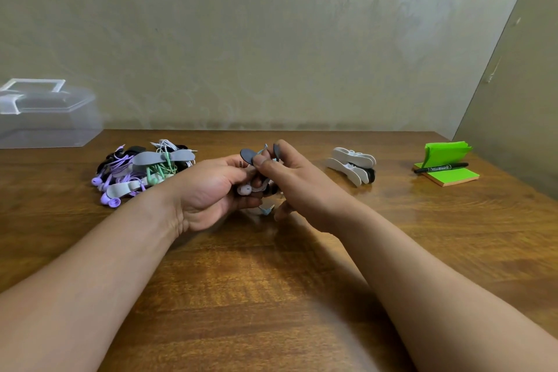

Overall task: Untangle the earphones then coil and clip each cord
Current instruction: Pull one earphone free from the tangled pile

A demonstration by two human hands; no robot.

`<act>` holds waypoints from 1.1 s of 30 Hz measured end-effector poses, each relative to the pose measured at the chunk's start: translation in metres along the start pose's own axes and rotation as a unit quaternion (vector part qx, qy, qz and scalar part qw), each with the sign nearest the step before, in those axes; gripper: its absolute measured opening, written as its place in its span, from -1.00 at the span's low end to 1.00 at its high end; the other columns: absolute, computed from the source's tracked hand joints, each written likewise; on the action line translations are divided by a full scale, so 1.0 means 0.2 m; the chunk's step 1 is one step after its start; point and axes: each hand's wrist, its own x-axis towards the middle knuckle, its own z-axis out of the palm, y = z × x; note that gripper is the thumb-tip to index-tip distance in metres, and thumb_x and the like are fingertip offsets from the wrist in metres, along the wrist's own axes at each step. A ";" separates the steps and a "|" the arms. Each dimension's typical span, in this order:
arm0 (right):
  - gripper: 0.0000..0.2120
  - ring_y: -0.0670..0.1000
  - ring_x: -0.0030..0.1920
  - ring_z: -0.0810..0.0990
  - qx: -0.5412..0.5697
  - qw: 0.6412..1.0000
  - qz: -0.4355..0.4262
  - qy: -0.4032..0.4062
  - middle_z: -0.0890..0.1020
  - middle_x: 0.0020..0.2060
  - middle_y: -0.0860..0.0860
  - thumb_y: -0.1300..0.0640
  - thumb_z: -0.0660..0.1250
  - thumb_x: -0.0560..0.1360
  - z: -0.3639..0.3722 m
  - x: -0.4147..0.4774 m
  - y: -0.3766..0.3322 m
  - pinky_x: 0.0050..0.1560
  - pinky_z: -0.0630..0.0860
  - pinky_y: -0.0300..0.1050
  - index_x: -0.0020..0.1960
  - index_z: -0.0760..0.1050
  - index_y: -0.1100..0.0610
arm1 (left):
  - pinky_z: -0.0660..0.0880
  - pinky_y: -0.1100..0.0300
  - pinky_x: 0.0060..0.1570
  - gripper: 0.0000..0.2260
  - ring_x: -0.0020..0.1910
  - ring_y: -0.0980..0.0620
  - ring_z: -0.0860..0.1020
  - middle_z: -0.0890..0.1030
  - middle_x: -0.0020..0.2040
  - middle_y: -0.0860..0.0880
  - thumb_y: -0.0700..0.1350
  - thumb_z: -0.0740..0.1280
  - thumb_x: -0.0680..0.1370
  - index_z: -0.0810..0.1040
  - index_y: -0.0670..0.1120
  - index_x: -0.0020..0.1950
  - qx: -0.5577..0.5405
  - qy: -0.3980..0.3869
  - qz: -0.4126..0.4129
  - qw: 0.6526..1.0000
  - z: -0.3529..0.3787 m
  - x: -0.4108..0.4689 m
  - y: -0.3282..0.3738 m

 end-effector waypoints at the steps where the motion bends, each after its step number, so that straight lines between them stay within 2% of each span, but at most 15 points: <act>1: -0.76 0.03 -0.13 0.60 -0.006 1.000 -0.008 0.004 0.61 -0.08 0.08 -0.07 0.26 0.70 0.01 0.00 0.00 -0.40 0.52 -0.09 0.13 0.39 0.11 | 0.60 0.20 -0.18 -0.77 -0.36 0.18 0.58 0.61 -0.24 -0.02 -0.28 0.17 0.71 0.61 -0.09 0.07 0.001 -0.003 0.002 1.000 0.00 0.00 0.00; 3: -0.77 0.00 -0.14 0.60 -0.016 1.000 -0.025 0.011 0.61 -0.10 0.04 -0.06 0.25 0.71 0.02 0.00 0.01 -0.38 0.54 -0.08 0.11 0.38 0.11 | 0.62 0.21 -0.18 -0.78 -0.38 0.19 0.59 0.64 -0.23 -0.01 -0.27 0.17 0.71 0.61 -0.09 0.15 -0.018 -0.019 0.000 1.000 0.01 0.00 0.01; 6: -0.76 -0.01 -0.16 0.57 -0.031 0.998 -0.039 0.024 0.60 -0.12 0.03 -0.04 0.24 0.72 0.02 -0.01 0.01 -0.37 0.55 -0.08 0.15 0.37 0.15 | 0.66 0.22 -0.17 -0.76 -0.37 0.18 0.60 0.67 -0.21 -0.01 -0.28 0.16 0.71 0.62 -0.10 0.17 -0.050 -0.039 -0.012 0.998 0.01 -0.01 0.02; 11: -0.76 -0.02 -0.14 0.58 -0.013 0.998 -0.054 0.021 0.58 -0.11 0.01 -0.04 0.24 0.72 0.02 -0.02 -0.01 -0.30 0.62 -0.04 0.16 0.38 0.14 | 0.60 0.07 0.07 -0.77 -0.22 0.13 0.61 0.69 -0.06 -0.08 -0.19 0.26 0.67 0.72 -0.05 0.02 -0.060 -0.049 -0.021 0.997 -0.04 -0.01 0.01; 13: -0.77 -0.04 -0.15 0.61 0.004 0.999 -0.050 0.016 0.59 -0.12 -0.01 -0.03 0.25 0.72 0.03 -0.02 -0.01 -0.24 0.66 -0.01 0.15 0.38 0.16 | 0.55 0.06 0.12 -0.79 -0.22 0.15 0.61 0.69 -0.09 -0.05 -0.20 0.24 0.69 0.68 -0.08 0.05 -0.034 -0.034 0.001 0.999 -0.04 -0.01 0.00; 15: -0.75 -0.09 -0.16 0.63 0.003 0.999 -0.045 0.016 0.61 -0.10 0.01 -0.04 0.27 0.71 0.03 -0.02 -0.01 -0.19 0.70 0.02 0.16 0.39 0.16 | 0.57 0.06 0.10 -0.80 -0.24 0.17 0.59 0.68 -0.09 -0.04 -0.20 0.23 0.71 0.65 -0.12 0.14 0.018 -0.009 0.019 1.000 -0.02 0.00 -0.01; 17: -0.69 -0.04 -0.10 0.65 0.002 0.999 -0.036 0.023 0.60 -0.02 0.13 -0.07 0.29 0.68 0.03 -0.02 -0.01 -0.19 0.71 0.06 0.17 0.40 0.19 | 0.61 0.03 0.09 -0.78 -0.17 0.10 0.59 0.68 -0.03 -0.11 -0.17 0.23 0.72 0.63 -0.20 0.23 0.078 0.027 0.024 0.996 -0.01 0.01 -0.01; 20: -0.70 0.05 -0.08 0.68 0.073 0.997 -0.004 0.027 0.59 0.00 0.18 -0.02 0.35 0.67 0.01 -0.01 -0.01 -0.23 0.68 0.01 0.12 0.41 0.23 | 0.60 0.03 -0.05 -0.78 -0.19 0.00 0.58 0.64 -0.05 -0.21 -0.20 0.19 0.72 0.61 -0.24 0.15 0.094 0.048 0.017 0.994 -0.01 0.00 0.00; 23: -0.86 0.12 -0.11 0.68 0.121 0.993 0.011 0.014 0.61 0.00 0.22 0.09 0.38 0.65 0.01 0.01 0.00 -0.18 0.67 0.07 0.00 0.47 0.13 | 0.53 0.12 -0.19 -0.77 -0.27 0.04 0.50 0.56 -0.13 -0.17 -0.23 0.19 0.69 0.60 -0.27 0.21 0.055 0.011 0.008 0.998 -0.03 -0.02 0.02; 26: -0.87 0.12 -0.17 0.65 0.115 0.993 0.010 0.024 0.61 -0.07 0.23 0.20 0.34 0.63 0.01 0.01 0.00 -0.24 0.65 0.06 -0.08 0.44 0.12 | 0.52 0.19 -0.27 -0.83 -0.30 0.06 0.45 0.48 -0.19 -0.13 -0.25 0.16 0.68 0.53 -0.22 0.15 0.056 -0.016 -0.002 0.998 -0.04 -0.02 0.03; 33: -0.89 0.07 -0.30 0.63 0.115 0.992 0.029 0.039 0.61 -0.16 0.20 0.28 0.27 0.63 -0.01 0.01 -0.01 -0.36 0.62 -0.03 -0.06 0.39 0.17 | 0.57 0.17 -0.23 -0.81 -0.18 0.00 0.50 0.52 -0.02 -0.22 -0.20 0.19 0.71 0.51 -0.23 0.25 0.049 -0.046 0.000 0.998 -0.05 0.00 0.01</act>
